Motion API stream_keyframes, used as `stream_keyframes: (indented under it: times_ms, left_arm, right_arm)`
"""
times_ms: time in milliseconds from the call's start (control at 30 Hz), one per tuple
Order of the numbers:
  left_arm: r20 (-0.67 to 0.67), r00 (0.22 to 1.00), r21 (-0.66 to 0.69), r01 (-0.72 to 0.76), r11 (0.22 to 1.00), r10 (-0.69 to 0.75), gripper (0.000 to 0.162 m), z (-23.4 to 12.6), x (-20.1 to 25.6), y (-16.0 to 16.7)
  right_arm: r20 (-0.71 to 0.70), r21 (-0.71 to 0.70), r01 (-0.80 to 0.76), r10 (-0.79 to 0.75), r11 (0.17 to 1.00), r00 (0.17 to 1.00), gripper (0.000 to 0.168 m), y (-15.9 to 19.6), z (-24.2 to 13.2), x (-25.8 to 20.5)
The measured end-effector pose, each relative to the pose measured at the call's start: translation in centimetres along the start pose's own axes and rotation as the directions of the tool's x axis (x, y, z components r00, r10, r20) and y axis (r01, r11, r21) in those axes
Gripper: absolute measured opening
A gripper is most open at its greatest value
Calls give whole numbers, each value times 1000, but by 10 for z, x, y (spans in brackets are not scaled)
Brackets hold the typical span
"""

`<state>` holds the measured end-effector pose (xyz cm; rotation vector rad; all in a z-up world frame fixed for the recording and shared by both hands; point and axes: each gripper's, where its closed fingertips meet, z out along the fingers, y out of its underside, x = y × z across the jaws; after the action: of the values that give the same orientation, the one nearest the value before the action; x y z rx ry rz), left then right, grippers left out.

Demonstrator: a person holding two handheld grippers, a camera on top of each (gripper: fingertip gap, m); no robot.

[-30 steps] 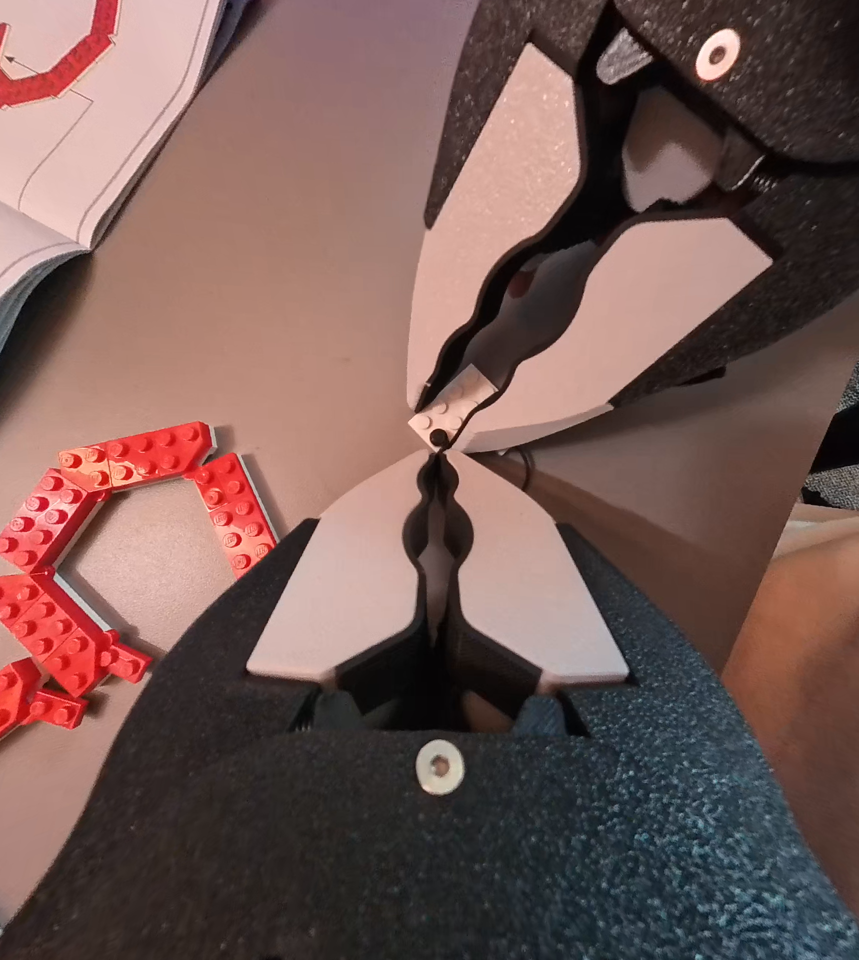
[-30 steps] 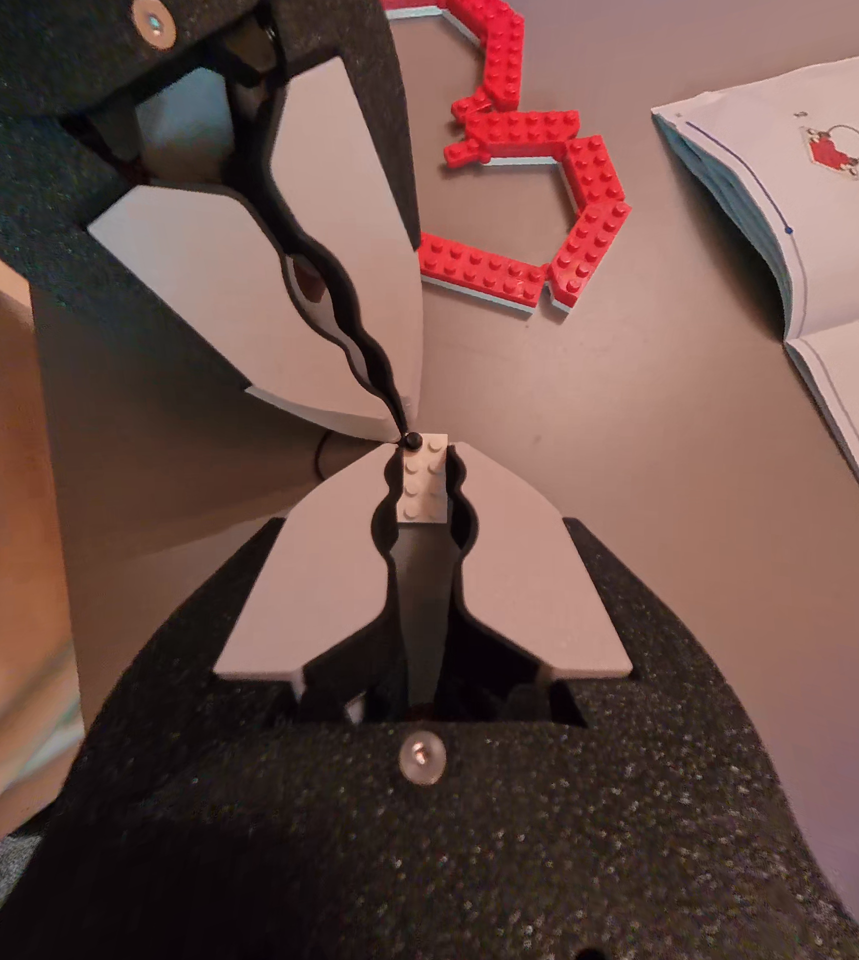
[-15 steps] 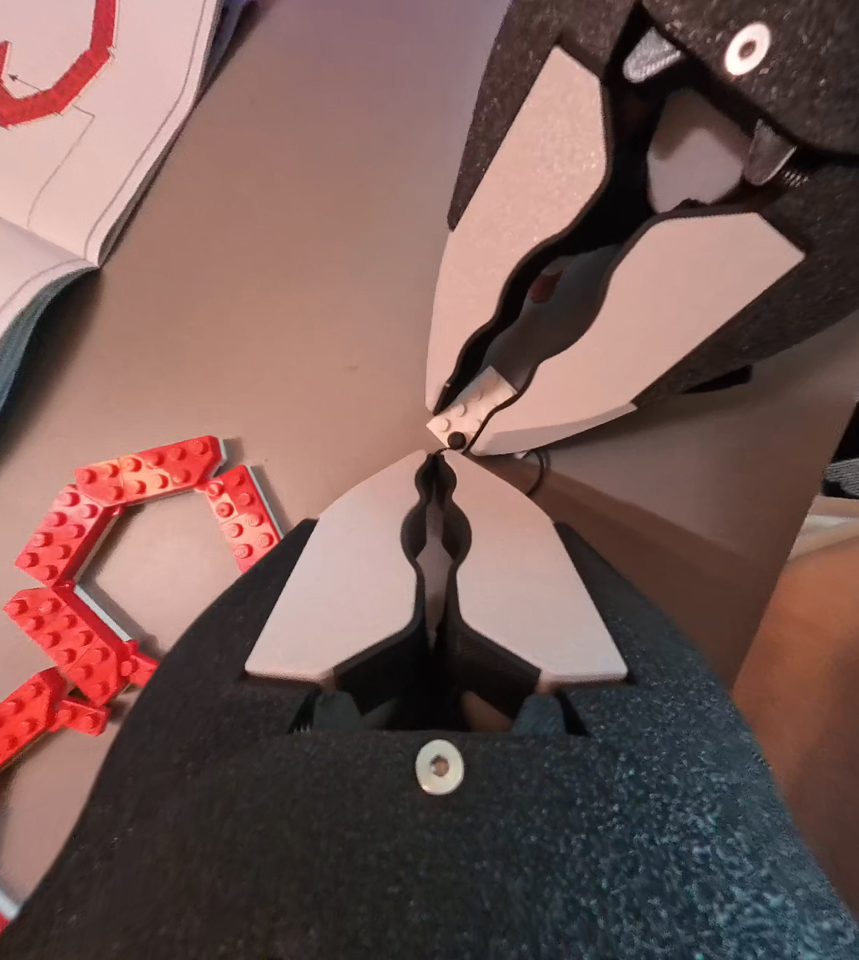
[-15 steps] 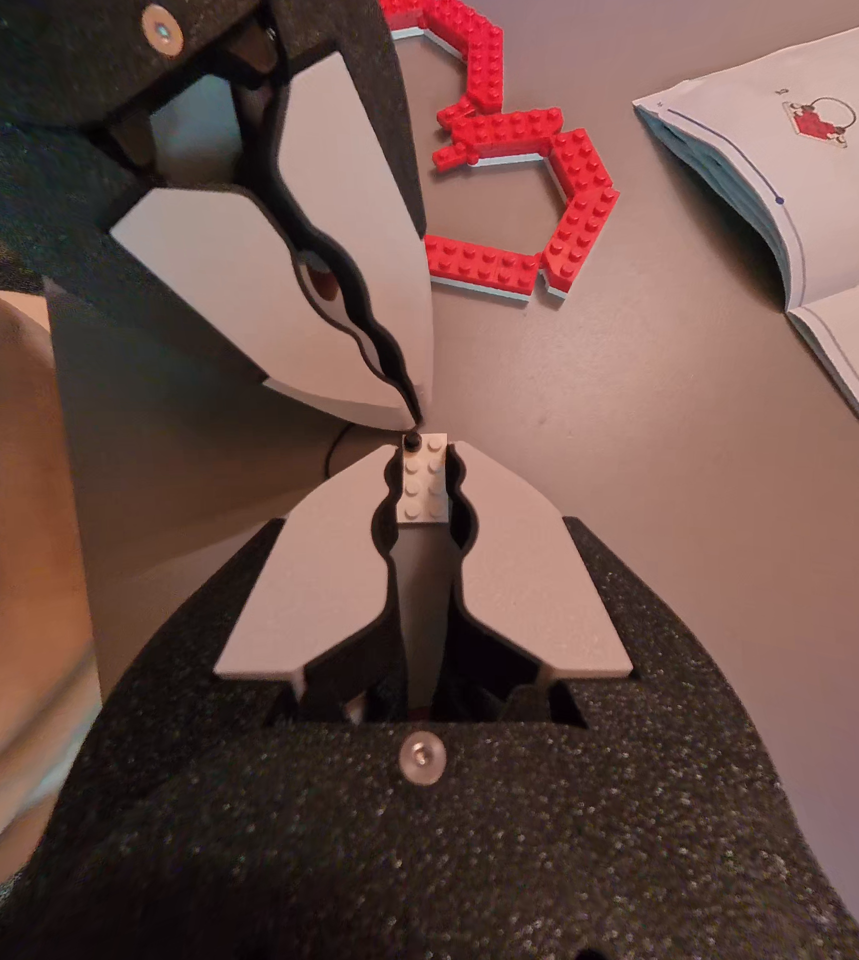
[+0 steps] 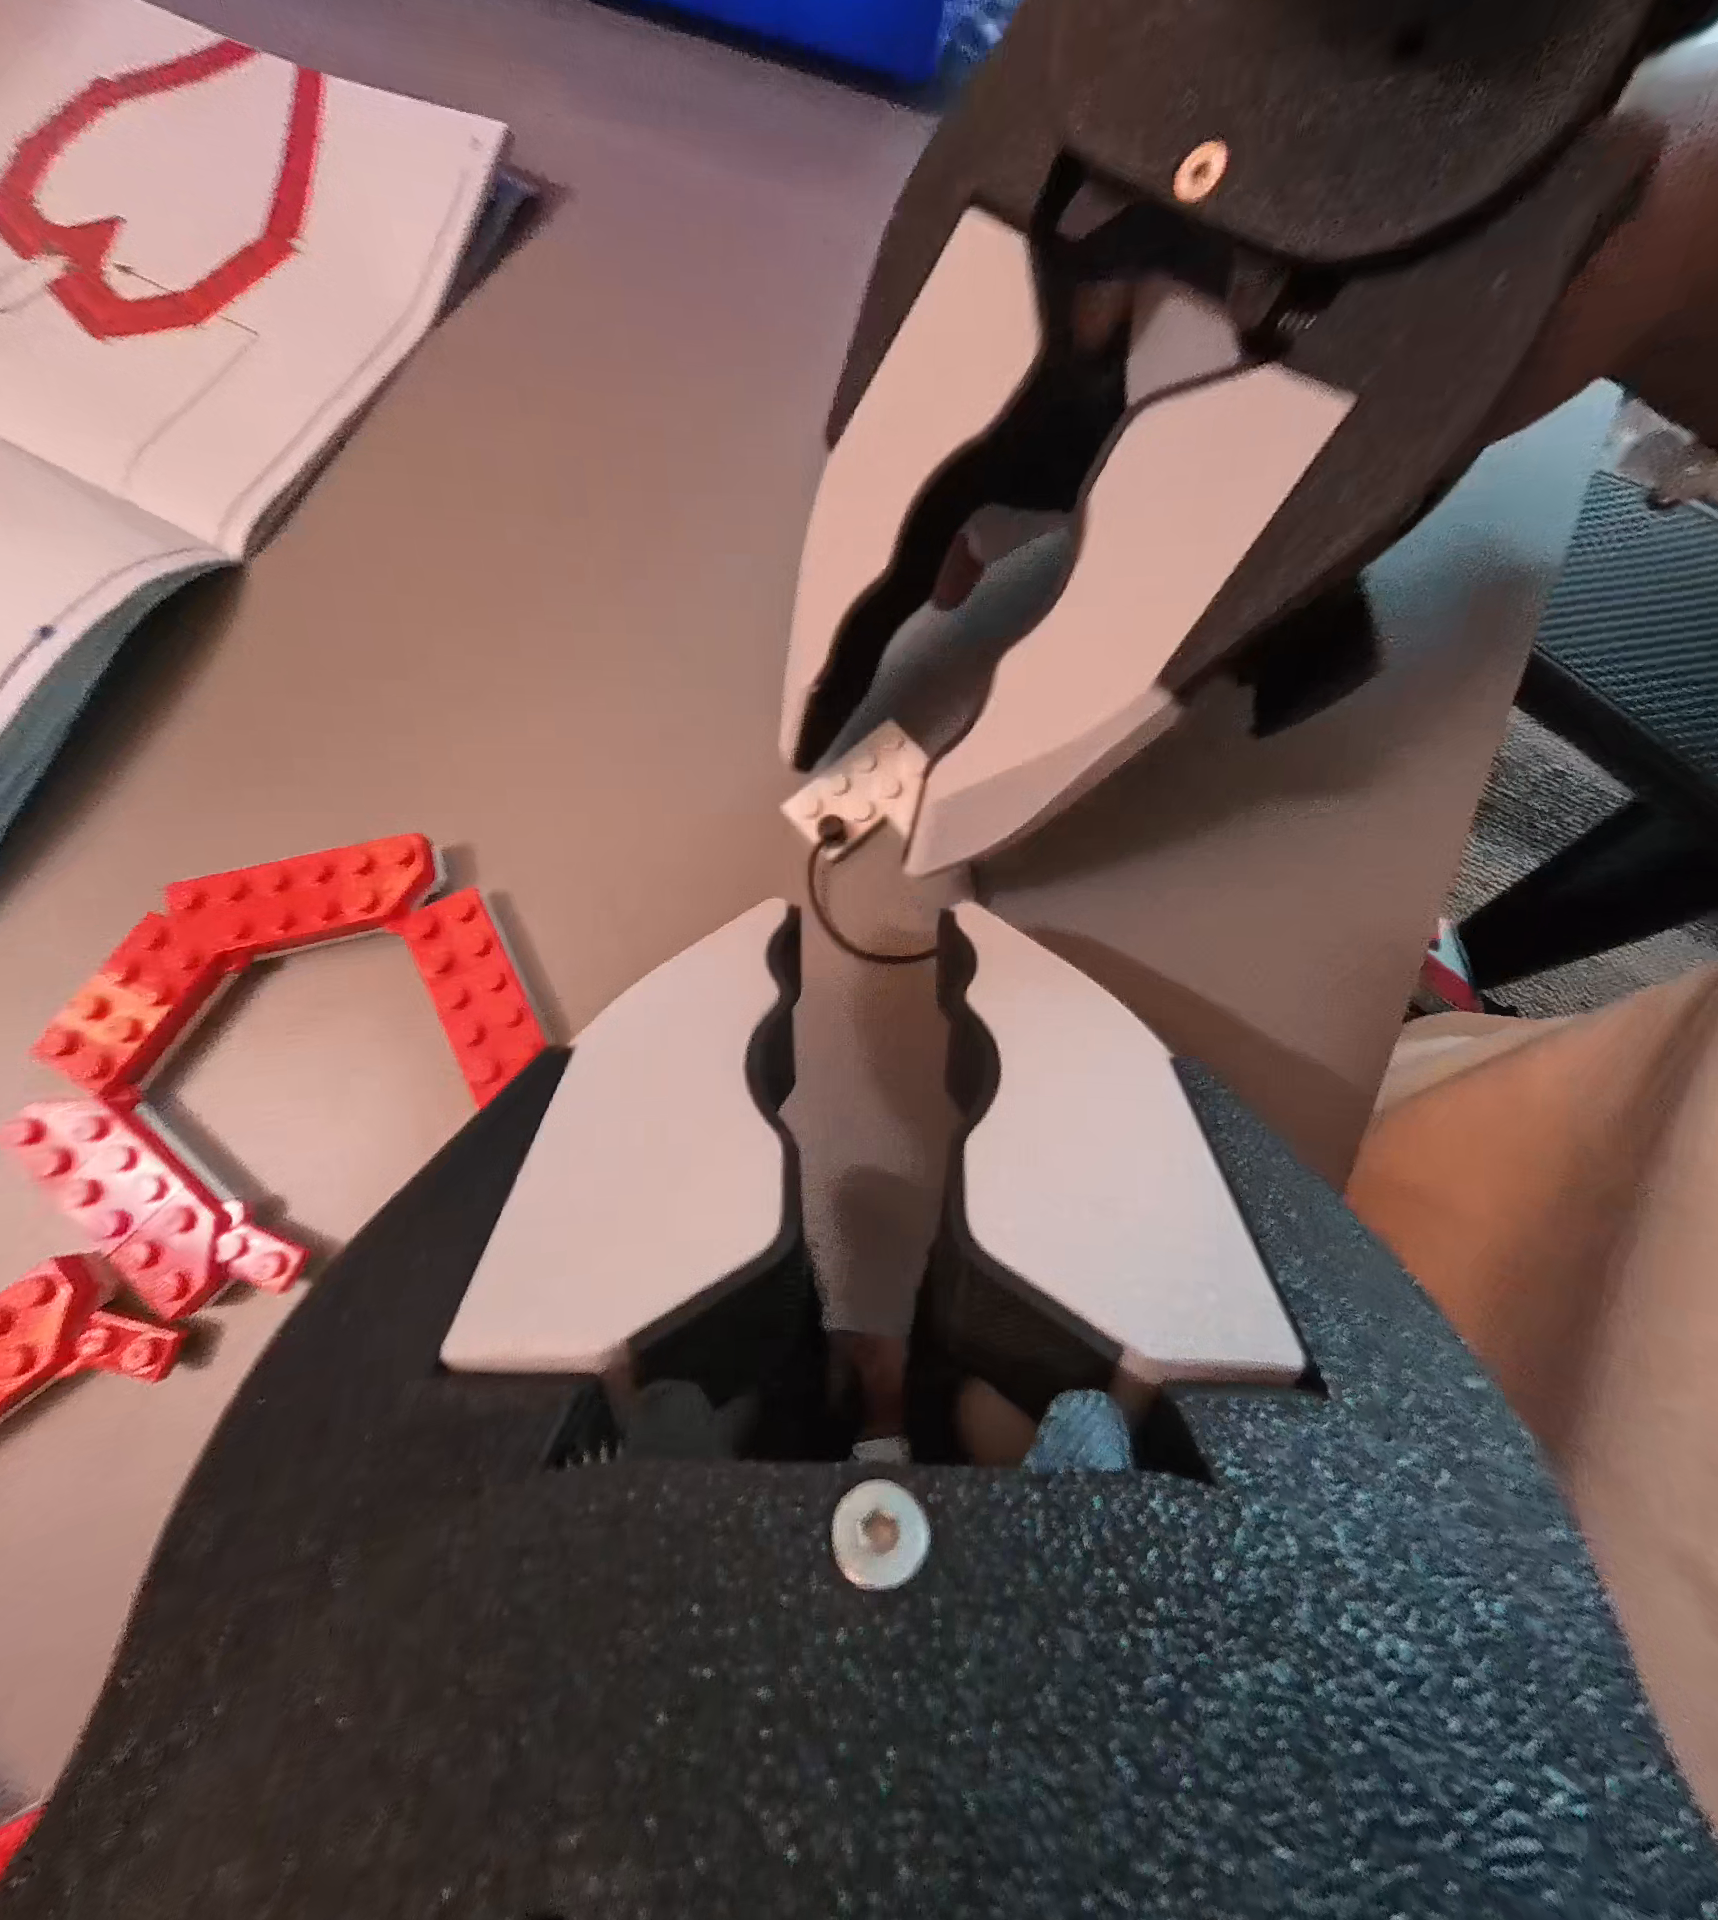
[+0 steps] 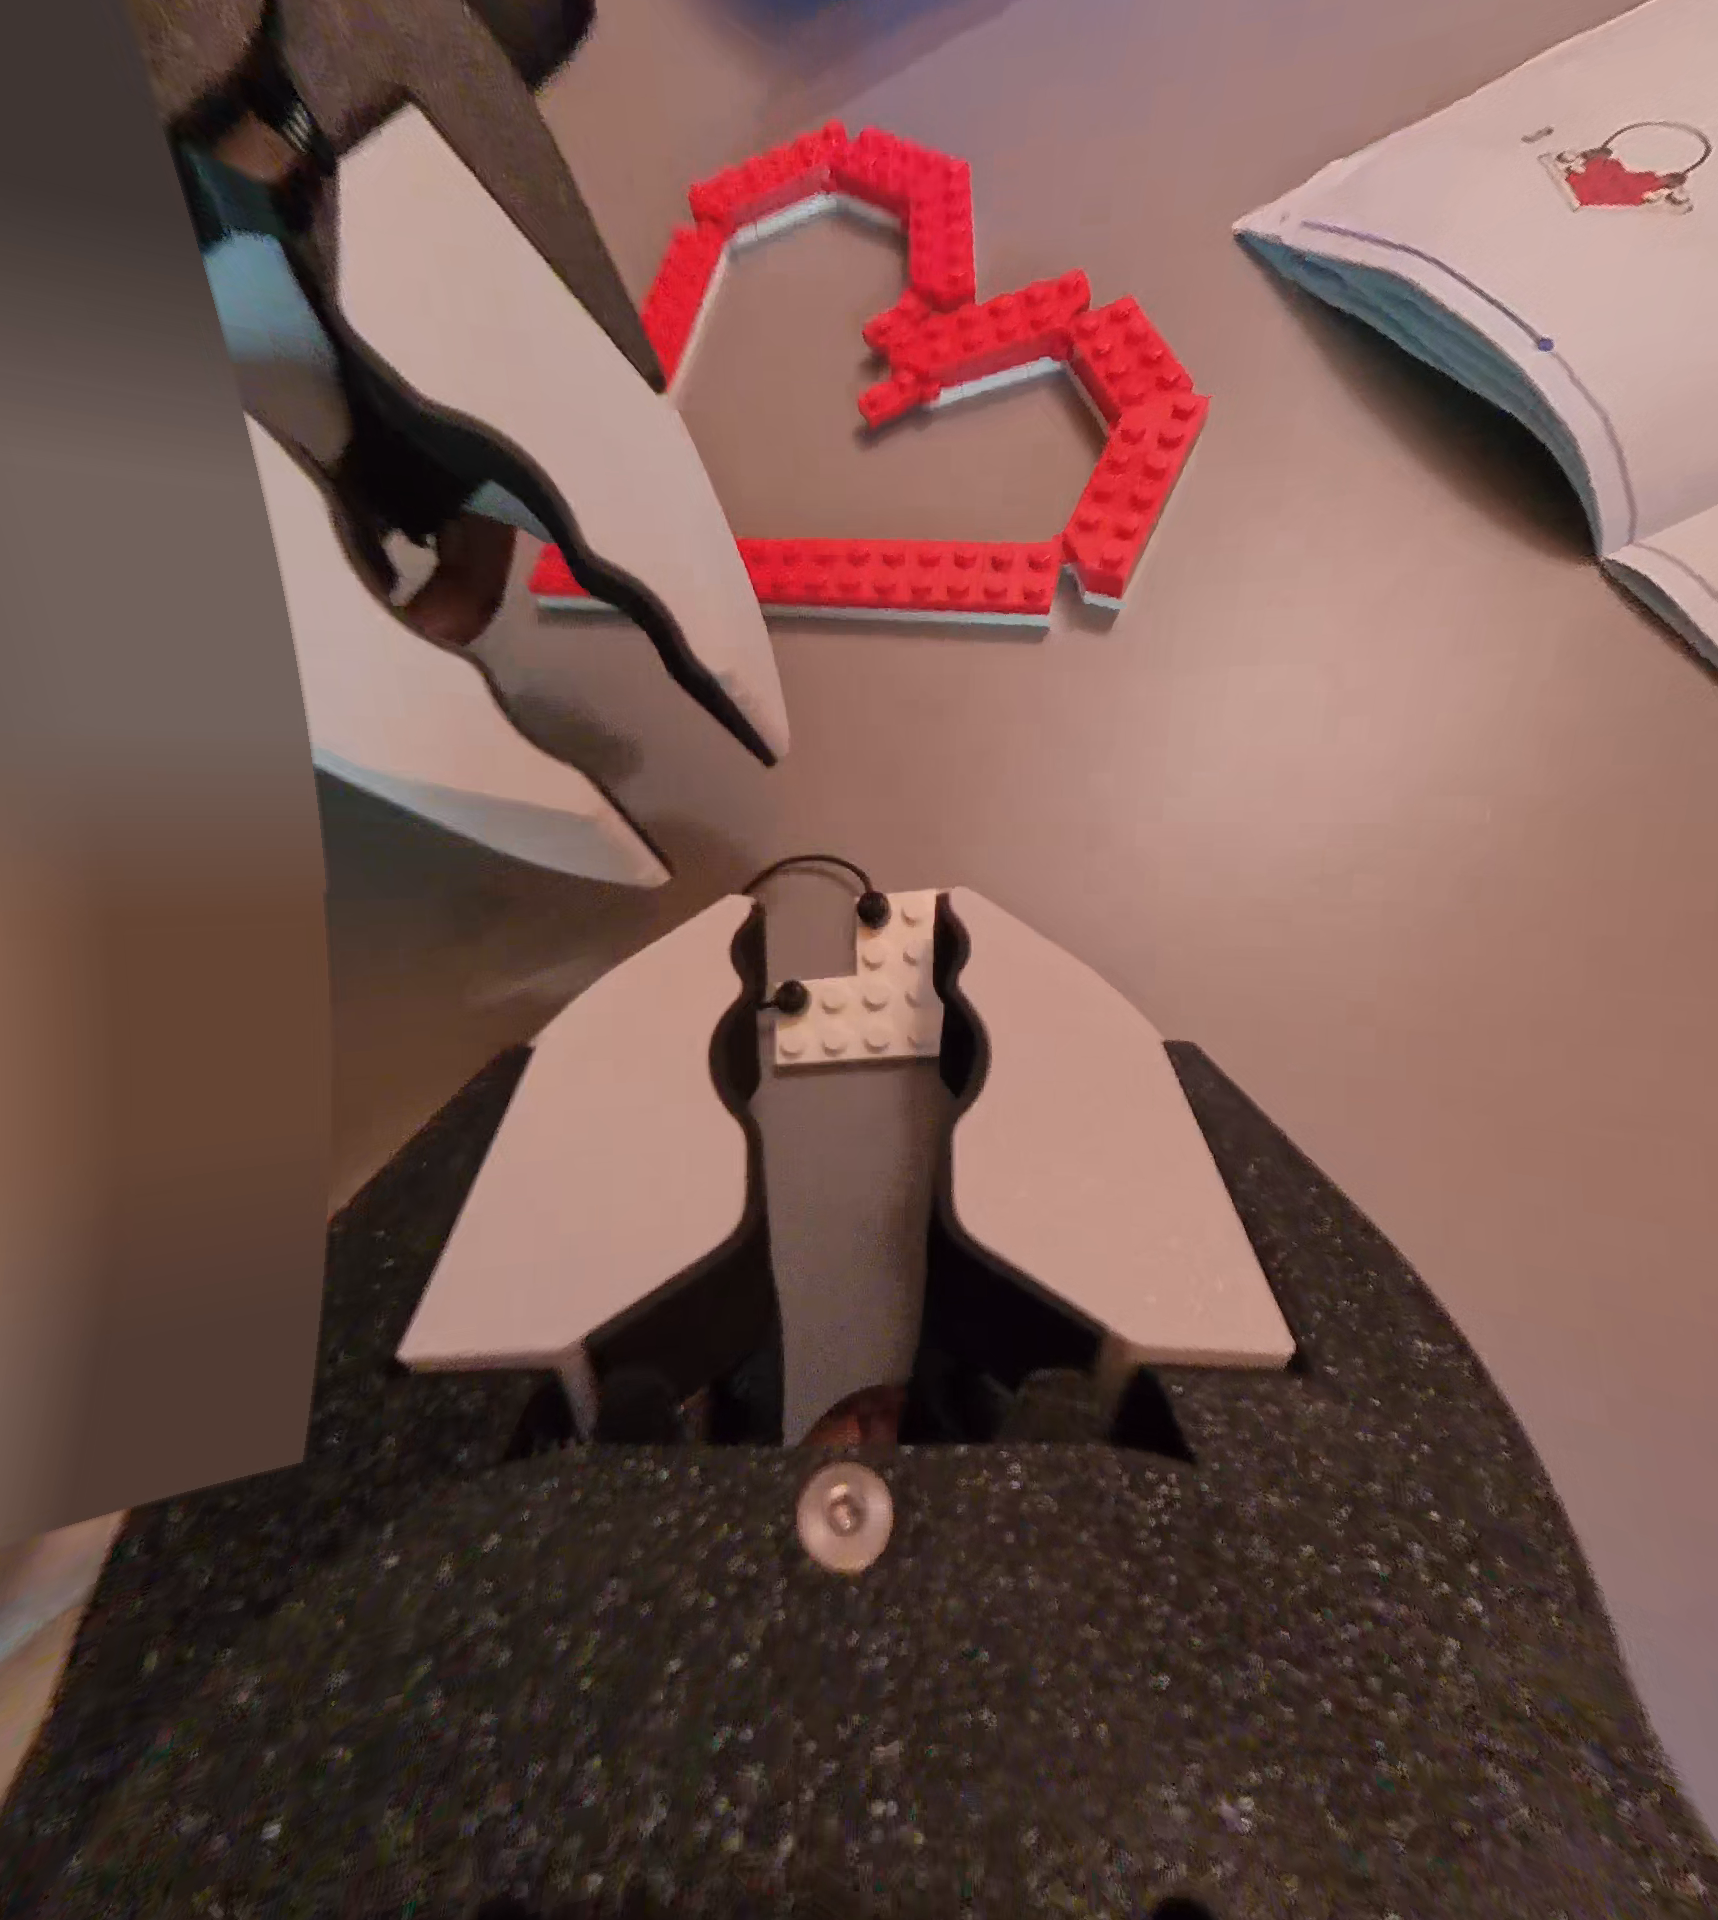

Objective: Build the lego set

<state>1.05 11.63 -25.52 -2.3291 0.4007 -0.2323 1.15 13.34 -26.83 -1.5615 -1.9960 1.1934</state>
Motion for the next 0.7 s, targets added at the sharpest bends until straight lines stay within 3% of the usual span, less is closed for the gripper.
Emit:
stream_keyframes:
  times_ms: [133, 300, 467, 567, 700]
  left_arm:
    - [41, 999, 5, -26, 1000, 26, 18, -4, -9, 3]
    - [-37, 994, -14, -100, 995, 100, 14, 14, 10, 8]
    - [-88, 985, 7, -147, 989, 147, 14, 28, 24, 7]
    - [-93, 989, 12, -111, 994, 112, 10, 28, 20, 8]
    - [12, 997, -27, -74, 997, 75, 11, 20, -3, 14]
  right_arm:
    - [33, 9, -42, 41, 999, 999, 34, 0, -17, 1]
    - [10, -128, 144, -144, 981, 990, 34, 23, -23, 1]
    - [28, -131, 206, -204, 970, 979, 41, 19, -10, -1]
    - [-4, -131, 183, -185, 974, 983, 31, 16, -8, 5]
    - [-32, -138, 108, -113, 985, 993, 19, 21, -11, 2]
